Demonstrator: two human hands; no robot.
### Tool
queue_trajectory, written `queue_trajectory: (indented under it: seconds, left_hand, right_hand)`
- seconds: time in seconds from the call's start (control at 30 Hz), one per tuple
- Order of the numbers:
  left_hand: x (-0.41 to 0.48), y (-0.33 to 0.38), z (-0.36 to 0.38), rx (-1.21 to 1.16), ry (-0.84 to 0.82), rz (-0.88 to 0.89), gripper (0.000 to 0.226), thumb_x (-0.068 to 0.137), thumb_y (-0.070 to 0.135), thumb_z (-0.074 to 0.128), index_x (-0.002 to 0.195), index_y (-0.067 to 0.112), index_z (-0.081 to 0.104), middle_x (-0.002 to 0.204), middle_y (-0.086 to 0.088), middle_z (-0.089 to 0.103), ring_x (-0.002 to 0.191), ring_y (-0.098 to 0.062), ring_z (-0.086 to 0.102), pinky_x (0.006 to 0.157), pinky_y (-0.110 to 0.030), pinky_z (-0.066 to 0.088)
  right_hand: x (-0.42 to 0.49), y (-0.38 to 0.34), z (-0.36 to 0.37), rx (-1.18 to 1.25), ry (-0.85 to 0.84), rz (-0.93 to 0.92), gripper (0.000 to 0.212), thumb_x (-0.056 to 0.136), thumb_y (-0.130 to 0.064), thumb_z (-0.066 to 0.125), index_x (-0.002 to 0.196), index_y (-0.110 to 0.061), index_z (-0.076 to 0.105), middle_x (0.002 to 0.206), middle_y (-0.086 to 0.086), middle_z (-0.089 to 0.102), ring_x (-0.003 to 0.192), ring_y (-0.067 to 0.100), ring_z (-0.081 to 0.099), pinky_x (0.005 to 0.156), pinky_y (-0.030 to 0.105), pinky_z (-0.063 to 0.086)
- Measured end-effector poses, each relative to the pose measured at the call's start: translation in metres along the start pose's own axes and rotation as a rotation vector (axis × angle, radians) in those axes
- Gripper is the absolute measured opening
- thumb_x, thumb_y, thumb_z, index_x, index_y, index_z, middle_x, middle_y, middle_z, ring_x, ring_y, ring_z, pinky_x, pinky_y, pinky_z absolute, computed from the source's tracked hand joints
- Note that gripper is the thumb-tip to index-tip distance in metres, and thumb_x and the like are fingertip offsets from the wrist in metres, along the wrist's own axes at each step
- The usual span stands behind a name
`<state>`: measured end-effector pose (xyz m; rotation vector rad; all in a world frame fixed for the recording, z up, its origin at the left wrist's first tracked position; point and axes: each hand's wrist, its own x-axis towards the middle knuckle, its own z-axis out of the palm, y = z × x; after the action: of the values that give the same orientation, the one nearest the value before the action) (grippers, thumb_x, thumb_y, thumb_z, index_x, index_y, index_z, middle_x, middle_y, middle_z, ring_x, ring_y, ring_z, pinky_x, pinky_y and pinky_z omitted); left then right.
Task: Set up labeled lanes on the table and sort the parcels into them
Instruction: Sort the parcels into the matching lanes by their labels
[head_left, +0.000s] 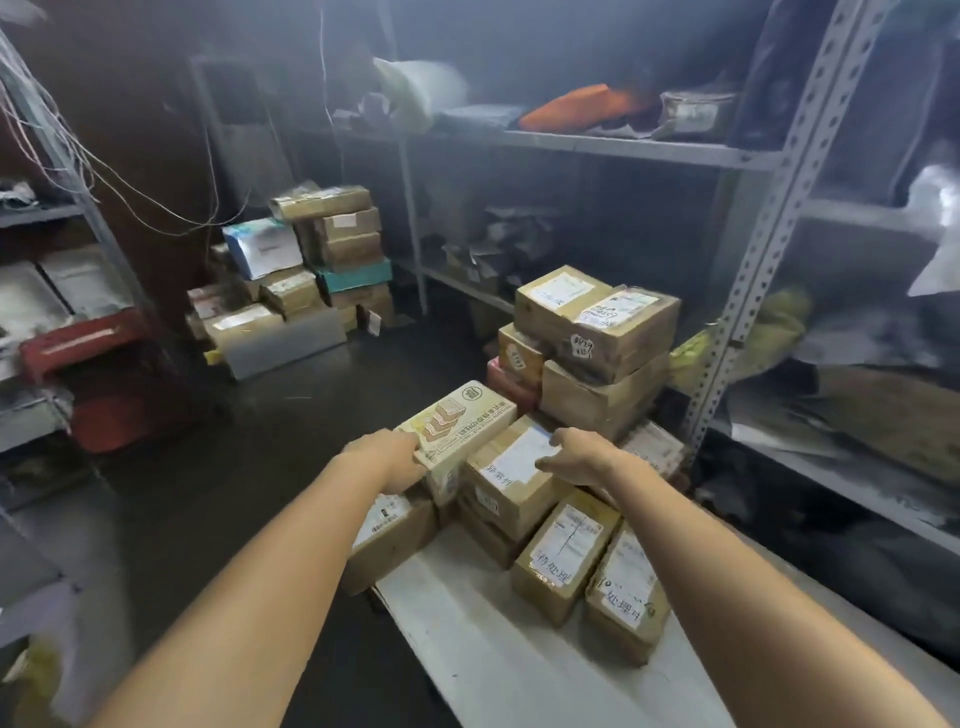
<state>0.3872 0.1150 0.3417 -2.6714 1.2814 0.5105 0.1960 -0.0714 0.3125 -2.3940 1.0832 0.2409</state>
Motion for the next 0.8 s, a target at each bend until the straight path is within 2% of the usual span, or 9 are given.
queue_trajectory:
  seconds: [0.13, 0.27, 0.33, 0.47, 0.53, 0.63, 0.73, 0.8]
  left_hand:
    - [0.073, 0.014, 0.019, -0.009, -0.051, 0.138, 0.054, 0.093, 0.041, 0.047, 0.146, 0.032, 0.043, 0.148, 0.000, 0.048, 0.131, -0.027, 0.049, 0.103, -0.041, 0.045]
    - [0.140, 0.028, 0.036, -0.088, -0.082, 0.268, 0.045, 0.094, 0.036, 0.044, 0.137, 0.026, 0.050, 0.139, -0.004, 0.053, 0.123, -0.029, 0.052, 0.095, -0.039, 0.045]
    - [0.166, 0.039, 0.042, -0.157, -0.088, 0.353, 0.048, 0.093, 0.033, 0.045, 0.140, 0.024, 0.048, 0.137, -0.007, 0.056, 0.120, -0.031, 0.053, 0.090, -0.037, 0.045]
    - [0.192, 0.059, 0.053, -0.240, -0.130, 0.457, 0.052, 0.096, 0.023, 0.050, 0.147, 0.016, 0.042, 0.146, -0.012, 0.050, 0.132, -0.033, 0.047, 0.102, -0.035, 0.040]
    - [0.205, 0.065, 0.059, -0.235, -0.144, 0.504, 0.053, 0.093, 0.028, 0.051, 0.144, 0.015, 0.043, 0.146, -0.011, 0.048, 0.128, -0.034, 0.049, 0.102, -0.037, 0.043]
    - [0.224, 0.073, 0.069, -0.299, -0.158, 0.489, 0.059, 0.090, 0.031, 0.052, 0.145, 0.014, 0.038, 0.145, -0.010, 0.046, 0.125, -0.033, 0.050, 0.099, -0.040, 0.044]
    - [0.231, 0.080, 0.071, -0.370, -0.169, 0.427, 0.073, 0.097, 0.022, 0.053, 0.157, 0.011, 0.013, 0.154, -0.014, 0.038, 0.135, -0.036, 0.043, 0.106, -0.040, 0.038]
    - [0.239, 0.085, 0.077, -0.369, -0.162, 0.392, 0.064, 0.099, 0.018, 0.053, 0.153, 0.003, 0.022, 0.150, -0.018, 0.041, 0.132, -0.037, 0.046, 0.102, -0.038, 0.039]
  right_hand:
    - [0.038, 0.008, 0.022, 0.060, 0.011, 0.103, 0.064, 0.099, -0.046, 0.052, 0.153, -0.014, 0.038, 0.153, 0.006, 0.046, 0.137, 0.026, 0.046, 0.108, 0.037, 0.041]
    - [0.070, 0.013, 0.044, 0.141, 0.037, 0.266, 0.063, 0.099, -0.048, 0.050, 0.152, -0.014, 0.039, 0.151, 0.008, 0.047, 0.135, 0.028, 0.047, 0.104, 0.038, 0.042]
    - [0.081, 0.012, 0.055, 0.205, 0.068, 0.361, 0.064, 0.099, -0.048, 0.050, 0.153, -0.016, 0.037, 0.150, 0.009, 0.048, 0.134, 0.031, 0.048, 0.104, 0.039, 0.043]
    - [0.098, 0.008, 0.081, 0.362, 0.148, 0.502, 0.055, 0.099, -0.044, 0.050, 0.144, -0.012, 0.042, 0.138, 0.012, 0.057, 0.122, 0.033, 0.054, 0.092, 0.039, 0.046]
    - [0.104, 0.005, 0.092, 0.487, 0.200, 0.556, 0.059, 0.099, -0.043, 0.053, 0.146, -0.010, 0.038, 0.138, 0.012, 0.056, 0.122, 0.032, 0.054, 0.093, 0.041, 0.048]
    - [0.110, 0.003, 0.102, 0.702, 0.262, 0.621, 0.069, 0.098, -0.041, 0.057, 0.153, -0.012, 0.026, 0.142, 0.010, 0.054, 0.125, 0.031, 0.054, 0.097, 0.041, 0.048]
    - [0.116, 0.005, 0.109, 0.917, 0.306, 0.658, 0.058, 0.096, -0.039, 0.060, 0.145, -0.019, 0.035, 0.137, 0.005, 0.058, 0.120, 0.029, 0.057, 0.095, 0.048, 0.052]
    - [0.116, 0.004, 0.112, 1.048, 0.307, 0.665, 0.054, 0.096, -0.034, 0.062, 0.143, -0.023, 0.037, 0.136, 0.002, 0.059, 0.121, 0.029, 0.058, 0.095, 0.054, 0.053]
